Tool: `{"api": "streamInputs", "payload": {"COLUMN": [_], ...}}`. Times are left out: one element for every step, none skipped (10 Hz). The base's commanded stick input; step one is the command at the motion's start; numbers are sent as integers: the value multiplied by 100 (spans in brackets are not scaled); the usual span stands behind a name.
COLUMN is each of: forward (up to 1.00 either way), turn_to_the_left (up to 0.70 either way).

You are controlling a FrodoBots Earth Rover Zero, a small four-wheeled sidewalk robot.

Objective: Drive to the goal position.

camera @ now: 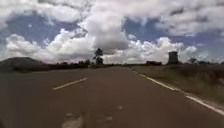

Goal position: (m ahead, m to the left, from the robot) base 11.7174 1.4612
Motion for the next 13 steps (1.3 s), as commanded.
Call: {"api": "streamInputs", "payload": {"forward": [100, 100, 100, 100, 100, 100, 100, 100, 100, 100, 100, 100, 100], "turn_to_the_left": [0, 0, 0, 0, -2, -5, -15, -17, -8, 0, 0, 0, 0]}}
